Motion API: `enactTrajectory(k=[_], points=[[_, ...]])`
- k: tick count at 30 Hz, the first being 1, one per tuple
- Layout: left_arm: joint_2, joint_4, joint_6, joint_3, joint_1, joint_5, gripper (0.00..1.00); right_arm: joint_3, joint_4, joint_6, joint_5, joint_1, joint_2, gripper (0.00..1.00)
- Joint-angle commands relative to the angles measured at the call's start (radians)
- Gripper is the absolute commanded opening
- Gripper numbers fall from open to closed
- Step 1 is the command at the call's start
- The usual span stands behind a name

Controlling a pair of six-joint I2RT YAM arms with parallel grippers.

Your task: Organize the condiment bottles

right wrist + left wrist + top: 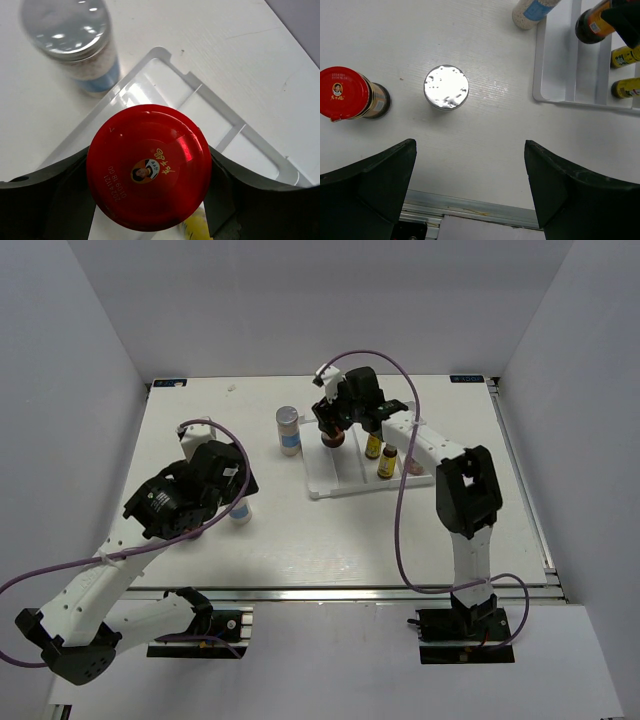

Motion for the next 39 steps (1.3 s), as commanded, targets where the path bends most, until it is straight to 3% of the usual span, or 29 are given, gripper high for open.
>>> enactTrajectory(k=[1, 6, 17, 22, 23, 27, 29, 39], points=[[-0.013, 0.017, -0.021, -0.009, -0.002, 0.004, 0.98, 0.168, 0.128, 0.012, 0.058, -0.036, 0.036, 0.00], [-0.016, 0.009, -0.037, -0.032, -0.001, -0.001, 0.98, 0.276, 0.117, 0.025, 0.063, -0.062, 0.128, 0.00], [-0.021, -0.008, -0.050, -0.052, -0.002, -0.004, 0.98, 0.225, 0.157, 0.014, 0.009, -0.074, 0.156, 0.01], [-0.017, -0.017, -0.053, -0.052, -0.002, -0.004, 0.98, 0.221, 0.159, 0.005, -0.020, -0.074, 0.168, 0.38], [-0.017, -0.023, -0.055, -0.051, -0.002, -0.006, 0.98, 0.219, 0.157, 0.003, -0.018, -0.076, 0.170, 0.52], [-0.022, -0.037, -0.066, -0.046, -0.002, -0.013, 0.98, 0.207, 0.154, -0.006, -0.026, -0.079, 0.165, 0.78], [-0.024, -0.046, -0.073, -0.046, -0.002, -0.019, 0.98, 0.207, 0.150, -0.006, -0.032, -0.081, 0.160, 0.84], [0.114, -0.233, -0.220, 0.118, -0.002, -0.150, 0.98, 0.221, 0.094, -0.031, -0.098, -0.111, 0.038, 0.86]])
